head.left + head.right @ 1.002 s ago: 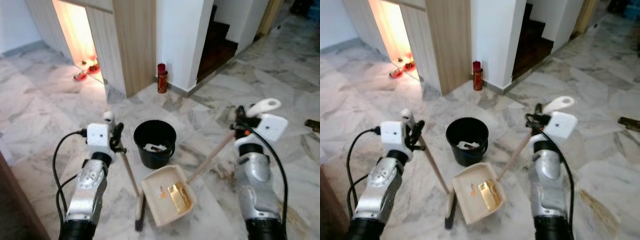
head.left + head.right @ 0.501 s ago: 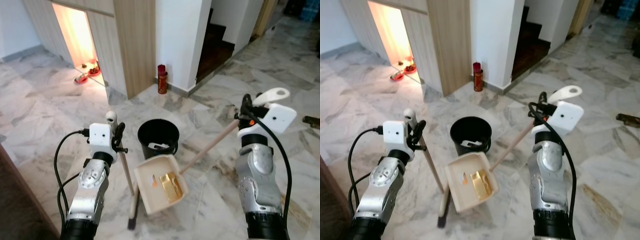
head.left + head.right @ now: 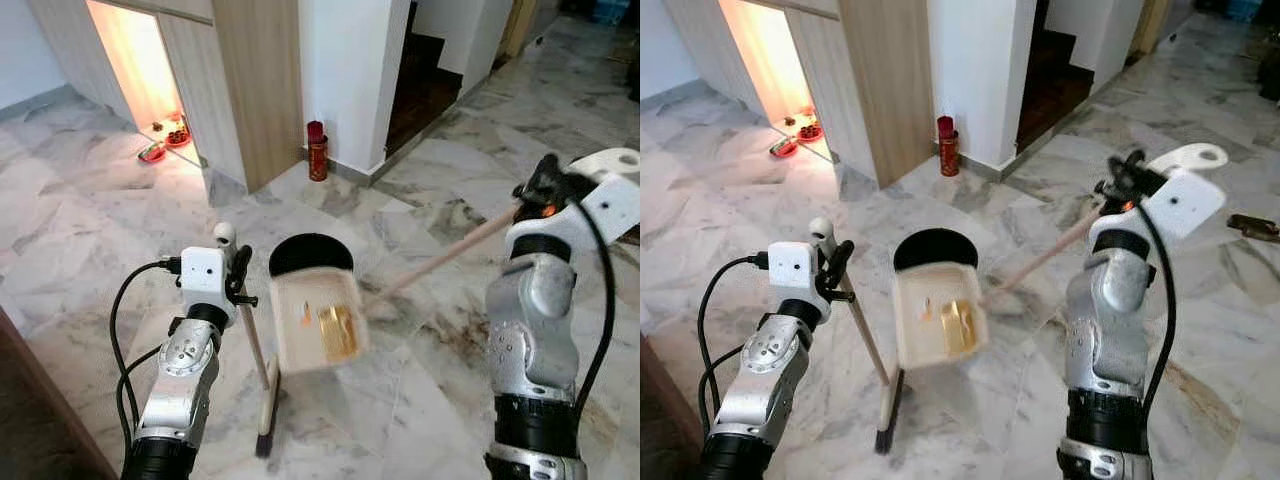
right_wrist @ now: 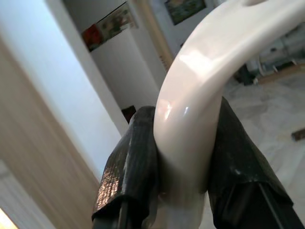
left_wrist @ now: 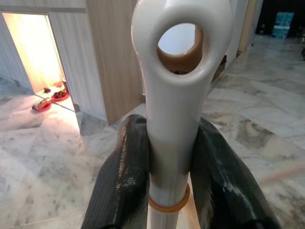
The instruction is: Sweep floor
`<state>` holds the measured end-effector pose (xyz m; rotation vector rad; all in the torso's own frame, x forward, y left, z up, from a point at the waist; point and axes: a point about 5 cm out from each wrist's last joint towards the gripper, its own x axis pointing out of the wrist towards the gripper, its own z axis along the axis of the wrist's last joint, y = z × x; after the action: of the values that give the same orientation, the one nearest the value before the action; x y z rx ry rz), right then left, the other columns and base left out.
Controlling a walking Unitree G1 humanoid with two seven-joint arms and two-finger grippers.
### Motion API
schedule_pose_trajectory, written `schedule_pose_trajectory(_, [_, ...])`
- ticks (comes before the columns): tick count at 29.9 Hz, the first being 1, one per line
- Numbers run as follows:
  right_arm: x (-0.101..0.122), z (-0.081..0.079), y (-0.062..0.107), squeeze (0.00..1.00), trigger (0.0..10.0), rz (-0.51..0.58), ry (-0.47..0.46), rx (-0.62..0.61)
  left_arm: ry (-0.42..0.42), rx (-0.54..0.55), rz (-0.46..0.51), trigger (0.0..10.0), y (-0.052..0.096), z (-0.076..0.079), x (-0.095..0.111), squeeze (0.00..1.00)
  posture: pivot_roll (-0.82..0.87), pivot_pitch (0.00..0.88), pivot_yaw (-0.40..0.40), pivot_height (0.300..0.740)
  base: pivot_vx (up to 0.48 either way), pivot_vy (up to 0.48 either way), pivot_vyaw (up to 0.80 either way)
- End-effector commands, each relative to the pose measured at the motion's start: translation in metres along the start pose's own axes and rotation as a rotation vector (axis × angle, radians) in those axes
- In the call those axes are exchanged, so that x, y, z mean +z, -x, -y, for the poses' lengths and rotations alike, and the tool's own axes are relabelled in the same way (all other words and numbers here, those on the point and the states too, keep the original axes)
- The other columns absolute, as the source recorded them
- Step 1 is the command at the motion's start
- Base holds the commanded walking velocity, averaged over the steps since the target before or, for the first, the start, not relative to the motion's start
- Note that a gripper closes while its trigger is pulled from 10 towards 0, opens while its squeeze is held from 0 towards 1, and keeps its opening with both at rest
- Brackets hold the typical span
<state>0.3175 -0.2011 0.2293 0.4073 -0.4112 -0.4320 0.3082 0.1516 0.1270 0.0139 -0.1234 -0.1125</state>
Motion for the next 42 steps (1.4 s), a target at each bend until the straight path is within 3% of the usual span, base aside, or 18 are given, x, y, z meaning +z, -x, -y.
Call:
schedule_pose_trajectory(1, [0.029, -0.008, -0.004, 0.00, 10.0, 0.118, -0.065, -0.006, -0.010, -0.012, 0.073, 10.0, -0.003, 0.002, 0.014, 0.00, 0.00, 0.000, 0.017, 0.740, 0.000, 0.000, 0.00])
schedule_pose_trajectory(4, [0.036, -0.009, -0.006, 0.00, 10.0, 0.170, 0.013, 0.002, -0.009, -0.003, 0.072, 10.0, -0.003, 0.000, 0.014, 0.00, 0.00, 0.000, 0.019, 0.740, 0.000, 0.000, 0.00])
schedule_pose_trajectory(13, [0.037, -0.010, -0.010, 0.00, 10.0, 0.166, -0.031, -0.013, -0.021, 0.007, 0.066, 10.0, -0.005, -0.001, 0.015, 0.00, 0.00, 0.000, 0.023, 0.740, 0.063, 0.000, 0.00])
schedule_pose_trajectory(28, [0.033, -0.015, -0.008, 0.00, 10.0, 0.153, 0.005, 0.039, -0.025, 0.018, 0.060, 10.0, -0.004, -0.002, 0.014, 0.00, 0.00, 0.000, 0.017, 0.740, 0.364, 0.000, 0.00])
schedule_pose_trajectory(32, [0.034, -0.016, -0.009, 0.00, 10.0, 0.152, -0.005, 0.051, -0.025, 0.020, 0.060, 10.0, -0.004, -0.002, 0.014, 0.00, 0.00, 0.000, 0.016, 0.740, 0.406, 0.000, 0.74])
schedule_pose_trajectory(42, [0.033, -0.020, -0.008, 0.00, 10.0, 0.139, -0.030, 0.080, -0.021, 0.023, 0.061, 10.0, -0.004, -0.002, 0.014, 0.00, 0.00, 0.000, 0.010, 0.740, 0.409, 0.000, 0.00])
